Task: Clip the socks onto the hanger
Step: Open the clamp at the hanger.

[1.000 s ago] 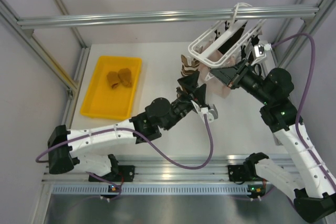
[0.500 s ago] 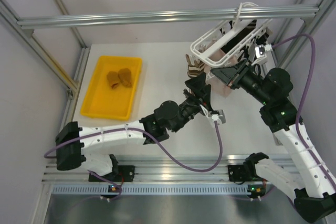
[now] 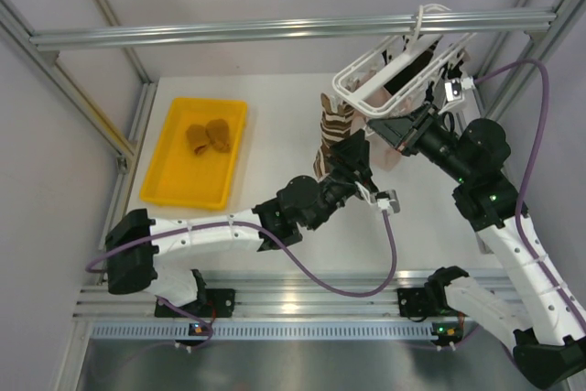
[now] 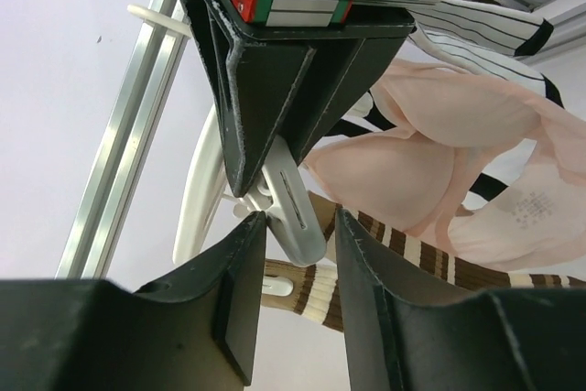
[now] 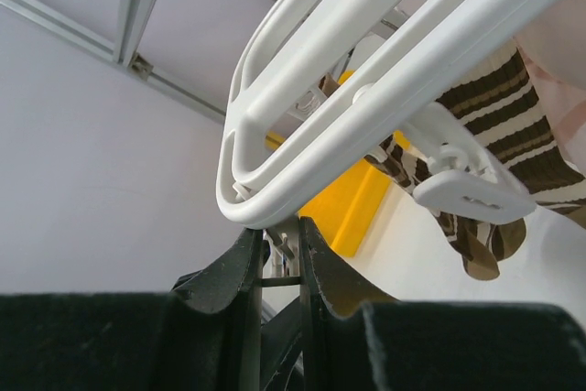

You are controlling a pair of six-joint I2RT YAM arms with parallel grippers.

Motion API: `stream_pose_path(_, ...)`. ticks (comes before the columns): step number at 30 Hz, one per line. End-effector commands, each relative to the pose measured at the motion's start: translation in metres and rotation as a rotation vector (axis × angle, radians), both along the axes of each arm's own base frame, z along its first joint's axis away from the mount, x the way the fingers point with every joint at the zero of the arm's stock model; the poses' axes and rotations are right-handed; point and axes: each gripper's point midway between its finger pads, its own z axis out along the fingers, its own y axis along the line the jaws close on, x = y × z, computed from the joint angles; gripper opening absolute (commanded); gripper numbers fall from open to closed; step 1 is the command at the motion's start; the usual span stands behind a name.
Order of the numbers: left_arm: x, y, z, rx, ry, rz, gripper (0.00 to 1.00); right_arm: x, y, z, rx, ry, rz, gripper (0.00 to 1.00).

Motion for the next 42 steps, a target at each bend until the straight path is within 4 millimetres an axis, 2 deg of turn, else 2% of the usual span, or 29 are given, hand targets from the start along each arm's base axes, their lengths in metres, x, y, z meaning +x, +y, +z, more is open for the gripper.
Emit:
stream_pose_path(1,-0.003,0.005,0.034,-0.104,-0.027,0.002,0.41,-0.009,0.004,0.026,0.041,-0.061,0.021,0.00)
stream_pose_path(9,0.003,0.001,0.034,-0.103,-0.048,0.022,0.44,-0.009,0.006,0.025,0.048,-0.054,0.032,0.00)
stream_pose_path(12,0.004,0.001,0.035,-0.106,-0.051,0.022,0.38,-0.010,0.006,0.026,0.045,-0.057,0.035,0.00)
stream_pose_path(17,0.003,0.003,0.040,-0.126,-0.050,0.015,0.18,-0.014,0.012,0.025,0.049,-0.075,0.086,0.01)
stream_pose_path(18,0.003,0.004,0.041,-0.132,-0.045,0.012,0.15,-0.015,0.013,0.025,0.046,-0.081,0.091,0.14)
stream_pose_path(20,0.002,0.004,0.038,-0.138,-0.012,0.000,0.06,-0.017,0.014,0.022,0.035,-0.097,0.104,0.30)
stream_pose_path(21,0.001,0.007,0.041,-0.149,-0.002,-0.004,0.04,-0.019,0.014,0.024,0.031,-0.118,0.109,0.41)
stream_pose_path(23,0.000,0.007,0.033,-0.155,0.057,-0.019,0.00,-0.021,0.012,0.024,0.020,-0.144,0.108,0.50)
stream_pose_path(24,-0.002,0.009,0.034,-0.163,0.079,-0.028,0.00,-0.021,0.012,0.024,0.013,-0.155,0.107,0.58)
stream_pose_path(26,-0.003,0.010,0.025,-0.182,0.158,-0.041,0.00,-0.023,0.010,0.025,-0.011,-0.196,0.103,0.67)
stream_pose_path(27,-0.004,0.013,0.028,-0.205,0.179,-0.047,0.00,-0.023,0.009,0.027,-0.020,-0.214,0.099,0.71)
stream_pose_path(29,-0.004,0.015,0.022,-0.232,0.255,-0.063,0.00,-0.026,0.007,0.029,-0.051,-0.261,0.100,0.76)
stream_pose_path(32,-0.007,0.020,0.022,-0.285,0.340,-0.098,0.00,-0.031,0.004,0.030,-0.094,-0.322,0.105,0.79)
stream_pose_path(36,-0.006,0.028,0.022,-0.358,0.467,-0.181,0.00,-0.033,0.003,0.027,-0.136,-0.356,0.126,0.79)
stream_pose_path(37,-0.009,0.028,0.029,-0.378,0.484,-0.224,0.00,-0.033,0.002,0.027,-0.140,-0.359,0.126,0.79)
stream_pose_path(40,-0.001,0.033,0.030,-0.455,0.579,-0.271,0.00,-0.033,0.002,0.024,-0.136,-0.354,0.136,0.79)
stream_pose_path(42,-0.003,0.036,0.037,-0.487,0.602,-0.305,0.00,-0.033,0.004,0.033,-0.113,-0.381,0.143,0.78)
